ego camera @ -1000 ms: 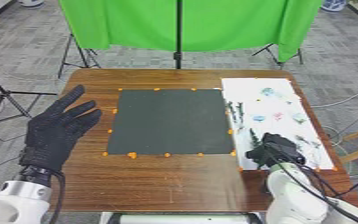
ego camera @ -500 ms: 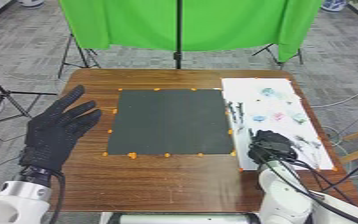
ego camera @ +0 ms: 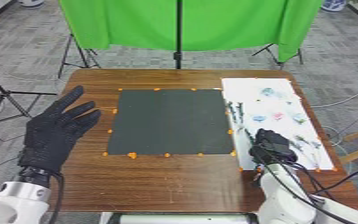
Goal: Arrange flowers
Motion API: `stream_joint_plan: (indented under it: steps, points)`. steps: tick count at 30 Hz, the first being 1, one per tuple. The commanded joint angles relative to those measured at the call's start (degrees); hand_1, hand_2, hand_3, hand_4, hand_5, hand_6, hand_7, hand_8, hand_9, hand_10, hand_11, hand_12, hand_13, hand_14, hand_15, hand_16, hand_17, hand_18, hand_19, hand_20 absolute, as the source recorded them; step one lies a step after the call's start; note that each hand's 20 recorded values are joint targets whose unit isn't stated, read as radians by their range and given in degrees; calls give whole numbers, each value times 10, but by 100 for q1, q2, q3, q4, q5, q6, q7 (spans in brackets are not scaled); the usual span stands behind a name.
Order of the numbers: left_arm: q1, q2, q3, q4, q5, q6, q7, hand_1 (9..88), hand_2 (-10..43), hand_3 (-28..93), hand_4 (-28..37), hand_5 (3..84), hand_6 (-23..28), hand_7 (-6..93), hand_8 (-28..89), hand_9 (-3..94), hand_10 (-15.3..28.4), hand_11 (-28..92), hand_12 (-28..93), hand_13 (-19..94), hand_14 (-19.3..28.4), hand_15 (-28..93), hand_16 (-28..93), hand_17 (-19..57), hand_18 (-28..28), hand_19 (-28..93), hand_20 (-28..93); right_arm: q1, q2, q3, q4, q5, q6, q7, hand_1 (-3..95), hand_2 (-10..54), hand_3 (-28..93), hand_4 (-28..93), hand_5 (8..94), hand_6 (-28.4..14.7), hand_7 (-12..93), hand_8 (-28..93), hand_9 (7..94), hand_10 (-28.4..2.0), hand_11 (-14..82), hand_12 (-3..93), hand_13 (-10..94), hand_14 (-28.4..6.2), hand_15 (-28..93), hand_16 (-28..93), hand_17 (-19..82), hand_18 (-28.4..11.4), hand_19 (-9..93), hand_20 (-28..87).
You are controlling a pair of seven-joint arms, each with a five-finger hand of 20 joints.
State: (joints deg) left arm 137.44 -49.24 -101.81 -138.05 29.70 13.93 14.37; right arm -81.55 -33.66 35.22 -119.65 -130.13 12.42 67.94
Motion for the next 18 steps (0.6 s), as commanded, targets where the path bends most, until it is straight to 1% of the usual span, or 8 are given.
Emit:
stream_joint_plan:
  steps: [1,2,3,4,5,6,15,18]
  points:
    - [130,-53,-108,-83,59,-42,-56,225,75,765,-256,306,71,165,-112,282,214,283,112,205,283,509,-95,-116,268,568,114,-482,146,158,-148,-91,367,150,543,-95,711,-282,874,-26,258,126,936,-109,333,191,876,-57,648,190,484,-226,932,286]
    - [142,-48,-122,-96,64,-46,-49,225,75,765,-256,306,71,164,-112,283,214,284,113,205,283,509,-95,-116,268,568,114,-474,163,198,-197,-132,417,179,542,-95,713,-282,876,-27,256,127,937,-110,335,191,877,-58,649,190,484,-227,932,289]
    - [120,-64,-135,-94,78,-73,-102,225,75,765,-256,306,71,164,-112,283,213,284,113,205,283,510,-95,-116,267,567,114,-482,175,241,-247,-182,472,220,542,-95,715,-282,878,-28,255,127,937,-110,338,191,878,-58,651,191,485,-226,932,293]
    - [148,-43,-138,-104,78,-59,-55,225,75,765,-256,306,71,164,-112,282,213,284,113,204,283,510,-95,-116,267,567,114,-445,198,256,-285,-219,537,210,543,-95,717,-282,879,-29,254,129,937,-111,340,190,878,-57,652,191,486,-227,932,296]
    - [139,-58,-143,-109,80,-52,-106,225,75,765,-256,306,71,164,-111,282,213,284,113,204,283,509,-95,-116,267,567,114,-486,202,333,-351,-240,540,224,544,-95,719,-282,881,-30,252,131,937,-111,341,189,879,-58,652,191,488,-227,932,300]
    - [152,-46,-142,-116,79,-32,-66,225,75,765,-256,306,71,164,-111,282,214,284,112,204,283,509,-95,-116,267,567,114,-424,220,324,-380,-247,579,201,544,-95,720,-282,882,-31,250,133,937,-112,342,188,879,-58,653,192,488,-228,932,304]
    - [140,-40,-148,-126,94,-42,-82,224,74,766,-256,306,71,163,-111,283,214,284,113,204,283,508,-95,-116,267,567,114,-61,267,330,-565,-400,891,240,546,-95,724,-283,889,-34,239,144,937,-117,351,184,881,-61,660,193,490,-231,932,324]
    - [165,-36,-198,-157,104,-52,-100,224,75,766,-256,307,72,163,-111,283,215,283,112,204,283,508,-95,-116,267,566,114,227,270,189,-626,-427,989,174,547,-95,724,-283,891,-35,238,146,937,-117,353,182,883,-62,661,193,491,-231,932,327]
